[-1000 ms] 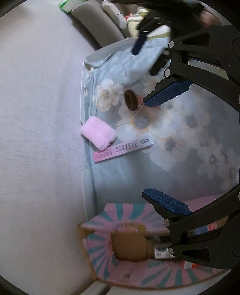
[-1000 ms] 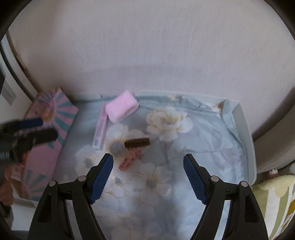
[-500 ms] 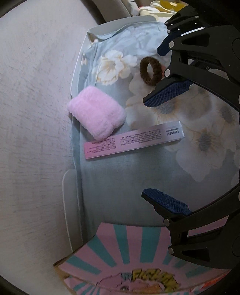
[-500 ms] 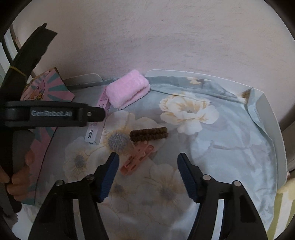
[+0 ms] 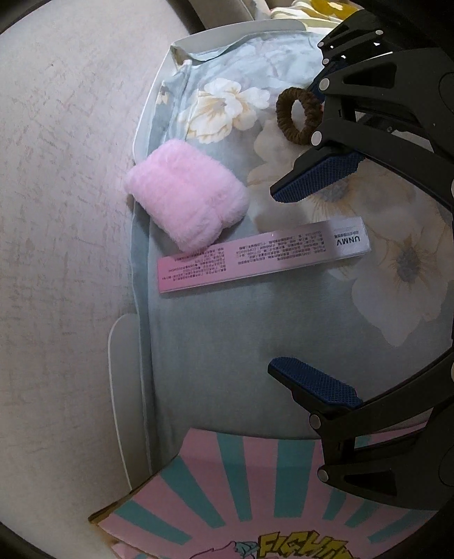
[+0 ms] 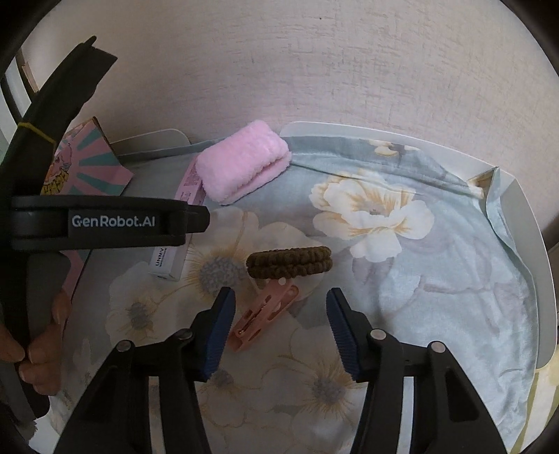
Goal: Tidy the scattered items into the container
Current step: 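Grasp the pink UNMV tube box with the left gripper while the right grips the pink hair clip, then carry the pink tube box and pink hair clip over the striped box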
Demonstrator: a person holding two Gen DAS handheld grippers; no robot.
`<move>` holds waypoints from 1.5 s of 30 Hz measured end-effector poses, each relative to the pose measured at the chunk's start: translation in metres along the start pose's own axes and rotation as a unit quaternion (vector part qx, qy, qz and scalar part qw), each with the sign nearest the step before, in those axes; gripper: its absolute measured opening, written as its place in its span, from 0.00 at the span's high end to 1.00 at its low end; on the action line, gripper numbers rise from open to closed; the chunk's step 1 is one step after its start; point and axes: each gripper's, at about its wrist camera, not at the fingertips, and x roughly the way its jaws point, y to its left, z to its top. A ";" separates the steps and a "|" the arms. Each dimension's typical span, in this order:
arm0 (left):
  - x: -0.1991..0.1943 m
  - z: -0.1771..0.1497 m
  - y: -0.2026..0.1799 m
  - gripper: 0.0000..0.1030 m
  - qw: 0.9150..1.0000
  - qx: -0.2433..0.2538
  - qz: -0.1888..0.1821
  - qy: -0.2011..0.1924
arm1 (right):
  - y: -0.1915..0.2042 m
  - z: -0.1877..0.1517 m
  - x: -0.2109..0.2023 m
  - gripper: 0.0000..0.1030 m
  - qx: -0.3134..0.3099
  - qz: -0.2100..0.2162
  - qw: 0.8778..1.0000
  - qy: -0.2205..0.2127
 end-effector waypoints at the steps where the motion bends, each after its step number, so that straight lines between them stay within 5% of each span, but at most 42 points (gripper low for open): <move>1: 0.000 0.000 0.000 0.14 1.000 0.002 0.002 -0.002 | -0.001 0.000 0.001 0.52 0.000 -0.001 1.000 0.000; 4: -0.002 -0.001 -0.002 0.28 1.000 0.009 0.008 -0.011 | -0.001 -0.001 0.002 0.65 -0.003 0.006 1.000 0.001; 9: -0.007 -0.004 -0.003 0.75 0.999 0.022 0.015 -0.022 | 0.008 -0.001 0.000 0.76 -0.024 0.012 1.000 -0.004; 11: -0.008 -0.004 -0.002 0.80 0.999 0.021 0.014 -0.022 | 0.006 -0.001 0.000 0.82 -0.017 0.021 1.000 -0.006; 28: -0.041 -0.011 0.008 0.80 0.999 0.003 -0.006 -0.046 | -0.017 -0.006 -0.025 0.90 0.055 0.102 0.993 -0.018; 33: -0.048 -0.014 0.014 0.80 0.999 0.002 -0.009 -0.051 | -0.032 -0.004 -0.032 0.90 0.103 0.144 0.984 -0.019; 42: -0.063 -0.026 0.007 0.80 0.999 0.011 -0.006 -0.051 | -0.054 -0.024 -0.038 0.90 0.212 0.237 0.948 -0.003; 45: -0.075 -0.031 0.010 0.80 0.998 0.011 -0.007 -0.054 | -0.049 -0.027 -0.039 0.90 0.216 0.231 0.949 0.001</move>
